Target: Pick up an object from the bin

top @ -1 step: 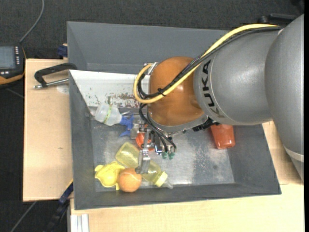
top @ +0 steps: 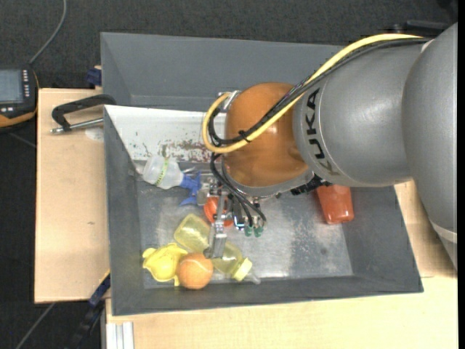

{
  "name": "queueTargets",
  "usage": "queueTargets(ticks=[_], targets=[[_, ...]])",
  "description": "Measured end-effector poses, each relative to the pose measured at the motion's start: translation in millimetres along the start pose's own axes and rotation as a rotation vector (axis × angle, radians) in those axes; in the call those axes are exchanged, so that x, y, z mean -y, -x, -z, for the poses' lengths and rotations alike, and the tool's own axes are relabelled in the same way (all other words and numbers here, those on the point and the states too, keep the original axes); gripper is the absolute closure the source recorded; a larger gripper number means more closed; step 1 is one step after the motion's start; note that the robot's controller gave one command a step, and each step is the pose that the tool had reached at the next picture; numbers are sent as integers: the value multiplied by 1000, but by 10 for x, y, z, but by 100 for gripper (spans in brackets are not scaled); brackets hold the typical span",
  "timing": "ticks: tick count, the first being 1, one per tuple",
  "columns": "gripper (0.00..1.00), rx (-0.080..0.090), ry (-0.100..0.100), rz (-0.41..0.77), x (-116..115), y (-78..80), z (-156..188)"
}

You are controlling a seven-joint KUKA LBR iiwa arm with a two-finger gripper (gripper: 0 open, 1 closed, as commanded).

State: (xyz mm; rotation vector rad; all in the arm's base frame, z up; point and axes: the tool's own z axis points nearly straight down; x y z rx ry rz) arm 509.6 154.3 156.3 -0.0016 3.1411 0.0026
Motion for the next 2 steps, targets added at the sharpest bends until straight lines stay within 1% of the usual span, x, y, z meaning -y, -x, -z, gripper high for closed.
queueTargets(ticks=[1,2], targets=[[0,3,1,28,22,-33,-498],[0,-1,-1,-43,149,-138,-775]])
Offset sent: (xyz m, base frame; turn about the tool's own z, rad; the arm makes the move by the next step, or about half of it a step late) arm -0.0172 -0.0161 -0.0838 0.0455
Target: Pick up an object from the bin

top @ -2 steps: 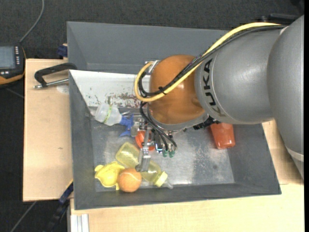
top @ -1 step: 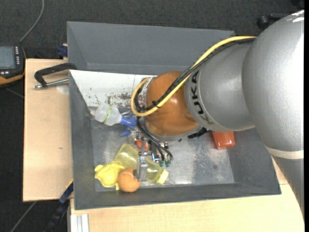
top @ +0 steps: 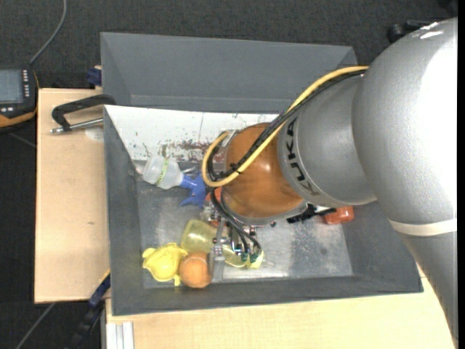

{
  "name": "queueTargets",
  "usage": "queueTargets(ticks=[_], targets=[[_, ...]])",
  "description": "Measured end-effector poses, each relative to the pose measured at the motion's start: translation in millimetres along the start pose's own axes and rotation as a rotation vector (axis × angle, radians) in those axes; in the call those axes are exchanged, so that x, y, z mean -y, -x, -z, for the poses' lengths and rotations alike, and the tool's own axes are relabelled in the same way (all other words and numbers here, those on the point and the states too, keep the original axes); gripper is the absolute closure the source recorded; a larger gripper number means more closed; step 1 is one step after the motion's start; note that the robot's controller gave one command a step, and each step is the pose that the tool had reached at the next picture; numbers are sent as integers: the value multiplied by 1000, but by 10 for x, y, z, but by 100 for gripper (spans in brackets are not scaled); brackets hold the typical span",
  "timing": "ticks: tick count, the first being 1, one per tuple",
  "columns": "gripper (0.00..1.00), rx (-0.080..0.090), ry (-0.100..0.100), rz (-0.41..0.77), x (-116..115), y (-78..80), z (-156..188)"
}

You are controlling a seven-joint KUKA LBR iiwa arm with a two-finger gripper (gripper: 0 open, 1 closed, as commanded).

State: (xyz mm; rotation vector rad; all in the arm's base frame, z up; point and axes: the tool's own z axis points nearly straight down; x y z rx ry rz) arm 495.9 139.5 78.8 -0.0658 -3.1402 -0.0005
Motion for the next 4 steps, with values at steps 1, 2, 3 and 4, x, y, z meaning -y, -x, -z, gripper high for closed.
queueTargets(ticks=[1,2,3,4], targets=[[0,8,3,88,126,81,-66],[100,1,1,81,499,126,-70],[100,1,1,81,499,126,-70],[100,4,3,73,504,106,153]])
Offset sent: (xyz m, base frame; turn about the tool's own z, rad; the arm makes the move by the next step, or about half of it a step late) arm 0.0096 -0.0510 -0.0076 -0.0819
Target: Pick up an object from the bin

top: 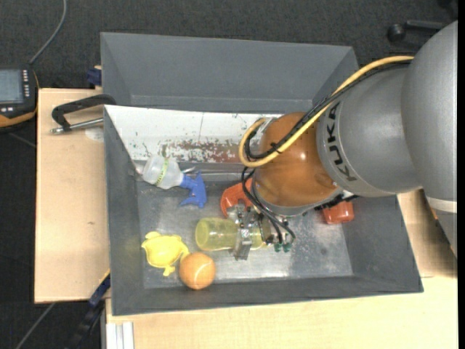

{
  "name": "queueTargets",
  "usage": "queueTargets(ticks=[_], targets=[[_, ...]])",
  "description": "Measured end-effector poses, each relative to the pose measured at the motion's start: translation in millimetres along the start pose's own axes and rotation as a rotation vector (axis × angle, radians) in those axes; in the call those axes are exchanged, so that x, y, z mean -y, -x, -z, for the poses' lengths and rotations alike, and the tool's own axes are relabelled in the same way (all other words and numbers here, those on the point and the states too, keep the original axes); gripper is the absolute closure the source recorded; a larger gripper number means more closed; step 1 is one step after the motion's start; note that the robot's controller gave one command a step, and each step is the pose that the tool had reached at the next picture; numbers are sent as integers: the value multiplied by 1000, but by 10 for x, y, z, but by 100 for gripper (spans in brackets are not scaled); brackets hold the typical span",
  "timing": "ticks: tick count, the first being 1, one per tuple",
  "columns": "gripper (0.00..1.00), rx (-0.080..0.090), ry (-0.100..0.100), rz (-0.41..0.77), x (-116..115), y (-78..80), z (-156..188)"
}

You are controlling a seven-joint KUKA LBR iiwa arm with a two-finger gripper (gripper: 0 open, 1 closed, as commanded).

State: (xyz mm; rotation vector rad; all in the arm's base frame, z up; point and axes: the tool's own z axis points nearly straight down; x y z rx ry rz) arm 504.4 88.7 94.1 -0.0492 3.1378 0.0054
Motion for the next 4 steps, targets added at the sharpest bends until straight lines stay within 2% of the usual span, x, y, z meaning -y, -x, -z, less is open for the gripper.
queueTargets(ticks=[1,2,3,4], targets=[[100,1,0,-1,5,19,70],[100,-1,1,55,291,296,647],[100,14,1,-16,301,371,447],[100,-2,1,-50,278,324,238]])
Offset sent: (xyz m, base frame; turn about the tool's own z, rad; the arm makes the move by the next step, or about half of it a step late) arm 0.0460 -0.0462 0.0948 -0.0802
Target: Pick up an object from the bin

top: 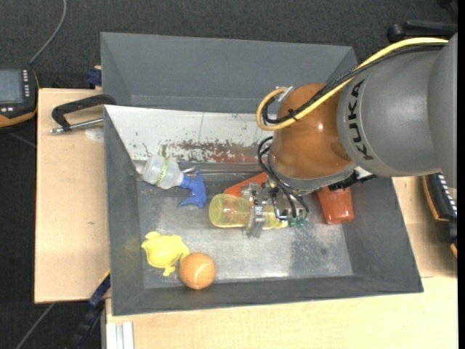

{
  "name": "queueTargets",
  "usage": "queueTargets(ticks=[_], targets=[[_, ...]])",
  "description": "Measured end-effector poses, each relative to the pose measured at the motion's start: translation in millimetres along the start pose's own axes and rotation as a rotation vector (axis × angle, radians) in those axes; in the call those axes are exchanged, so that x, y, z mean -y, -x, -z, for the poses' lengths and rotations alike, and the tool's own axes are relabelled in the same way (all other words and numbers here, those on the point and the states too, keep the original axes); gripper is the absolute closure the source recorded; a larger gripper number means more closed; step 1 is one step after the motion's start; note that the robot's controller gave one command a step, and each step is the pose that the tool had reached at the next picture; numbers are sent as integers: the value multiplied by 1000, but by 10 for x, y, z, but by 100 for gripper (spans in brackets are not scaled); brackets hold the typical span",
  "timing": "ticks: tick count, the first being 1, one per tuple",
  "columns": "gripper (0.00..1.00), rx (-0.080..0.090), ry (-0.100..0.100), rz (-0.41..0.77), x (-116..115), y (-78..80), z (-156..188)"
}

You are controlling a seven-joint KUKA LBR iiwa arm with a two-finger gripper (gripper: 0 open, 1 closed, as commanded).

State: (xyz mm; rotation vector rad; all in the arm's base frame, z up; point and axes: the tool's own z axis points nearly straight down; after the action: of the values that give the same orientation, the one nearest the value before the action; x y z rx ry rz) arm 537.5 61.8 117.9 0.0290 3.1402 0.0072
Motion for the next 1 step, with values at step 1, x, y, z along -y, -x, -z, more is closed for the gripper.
queueTargets(ticks=[1], targets=[[100,17,2,86,-432,-192,-477]])
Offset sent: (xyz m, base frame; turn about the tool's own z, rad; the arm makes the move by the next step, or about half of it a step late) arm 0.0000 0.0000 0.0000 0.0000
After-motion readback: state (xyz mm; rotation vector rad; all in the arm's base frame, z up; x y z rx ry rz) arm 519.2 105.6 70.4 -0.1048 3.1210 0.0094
